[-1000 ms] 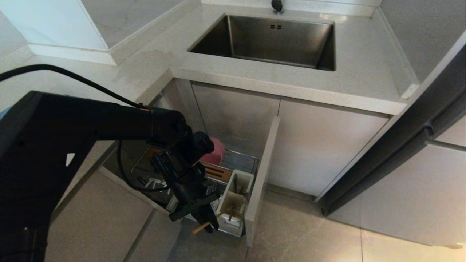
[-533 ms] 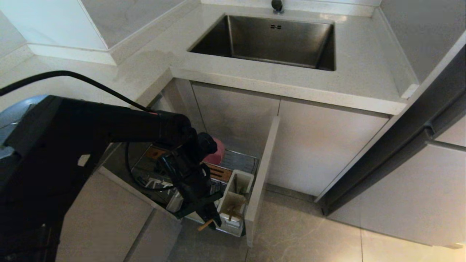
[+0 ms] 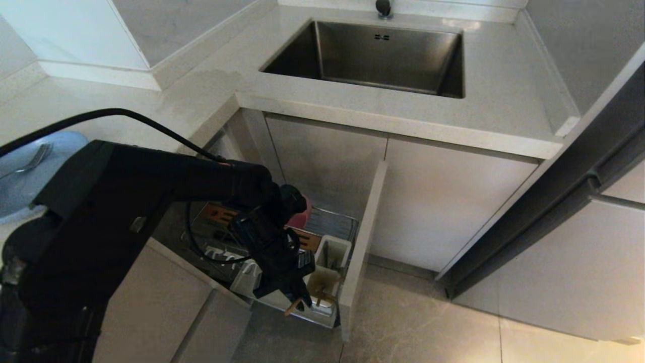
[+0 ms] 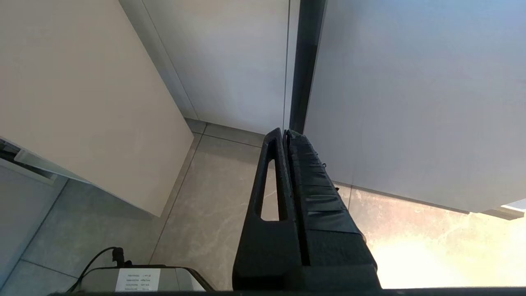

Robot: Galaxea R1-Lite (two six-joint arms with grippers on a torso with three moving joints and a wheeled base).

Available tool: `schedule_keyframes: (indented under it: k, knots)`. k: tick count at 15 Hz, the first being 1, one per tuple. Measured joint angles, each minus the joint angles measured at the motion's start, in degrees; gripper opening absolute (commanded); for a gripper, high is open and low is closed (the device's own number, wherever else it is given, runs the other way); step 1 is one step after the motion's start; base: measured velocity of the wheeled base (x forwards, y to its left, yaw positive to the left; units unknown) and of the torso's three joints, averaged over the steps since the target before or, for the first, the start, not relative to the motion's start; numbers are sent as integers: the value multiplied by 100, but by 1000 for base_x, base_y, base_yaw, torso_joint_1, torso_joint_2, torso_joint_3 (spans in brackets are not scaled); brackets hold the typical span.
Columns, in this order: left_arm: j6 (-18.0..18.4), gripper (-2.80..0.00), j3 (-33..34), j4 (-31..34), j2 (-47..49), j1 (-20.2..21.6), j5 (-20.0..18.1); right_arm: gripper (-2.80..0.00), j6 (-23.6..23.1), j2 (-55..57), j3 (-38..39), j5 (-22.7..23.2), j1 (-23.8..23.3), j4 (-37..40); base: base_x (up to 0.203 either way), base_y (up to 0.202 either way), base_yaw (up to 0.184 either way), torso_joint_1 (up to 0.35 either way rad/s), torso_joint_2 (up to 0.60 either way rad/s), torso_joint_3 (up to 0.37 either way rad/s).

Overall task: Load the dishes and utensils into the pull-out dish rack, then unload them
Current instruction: Pick up the chopsticks and place it in the cupboard

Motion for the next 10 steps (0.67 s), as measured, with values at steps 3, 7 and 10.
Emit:
schedule_keyframes:
  k: [3, 7, 10]
  knots:
    - [-34, -280, -59, -116, 87, 0, 54, -280, -2, 0, 0, 0, 0, 0, 0, 0, 0, 0, 0, 0]
    - [-66, -280, -157, -232, 232, 0, 85, -280, -2, 0, 0, 0, 0, 0, 0, 0, 0, 0, 0, 0]
    - [-71, -280, -251, -266, 340, 0, 83, -280, -2, 0, 0, 0, 0, 0, 0, 0, 0, 0, 0, 0]
